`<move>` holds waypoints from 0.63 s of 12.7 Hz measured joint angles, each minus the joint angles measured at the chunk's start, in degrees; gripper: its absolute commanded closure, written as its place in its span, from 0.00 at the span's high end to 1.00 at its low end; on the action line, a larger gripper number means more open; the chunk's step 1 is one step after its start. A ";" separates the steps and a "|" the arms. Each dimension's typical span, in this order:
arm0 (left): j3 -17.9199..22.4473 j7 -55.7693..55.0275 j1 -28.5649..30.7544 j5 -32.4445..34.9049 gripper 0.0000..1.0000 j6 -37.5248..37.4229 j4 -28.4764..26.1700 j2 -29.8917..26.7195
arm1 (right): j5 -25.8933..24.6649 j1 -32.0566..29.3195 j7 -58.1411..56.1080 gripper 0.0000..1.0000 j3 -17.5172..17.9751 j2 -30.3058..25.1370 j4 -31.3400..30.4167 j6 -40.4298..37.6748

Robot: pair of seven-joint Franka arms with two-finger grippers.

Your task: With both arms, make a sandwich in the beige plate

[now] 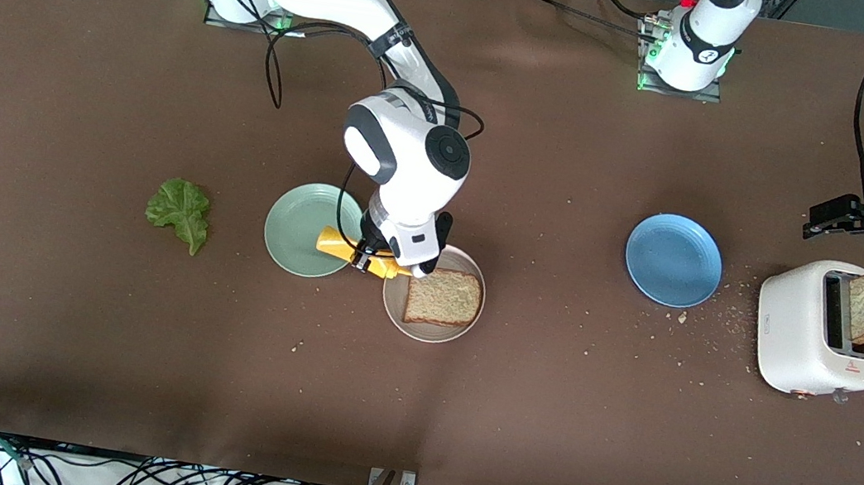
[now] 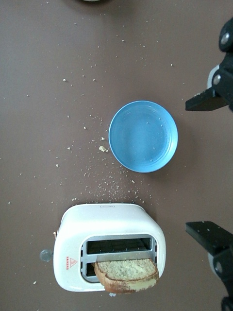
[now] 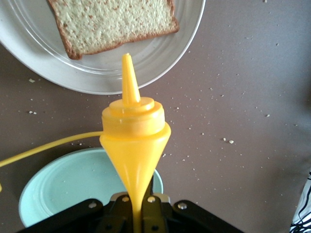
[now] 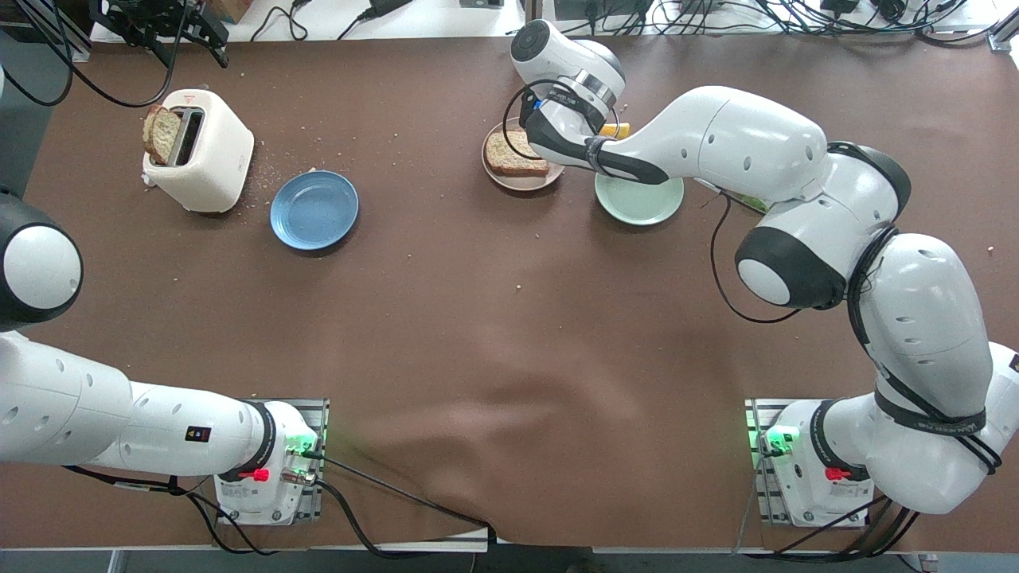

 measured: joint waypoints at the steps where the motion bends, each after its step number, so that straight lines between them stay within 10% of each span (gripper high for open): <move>1: -0.01 0.00 0.00 0.00 1.00 0.00 0.00 0.00 | -0.60 0.00 -0.30 0.00 -0.03 0.00 -0.05 0.02; 8: -0.05 0.00 -0.13 0.00 1.00 0.12 0.67 0.72 | 6.76 -2.34 -3.84 0.00 -0.87 -1.33 1.23 0.66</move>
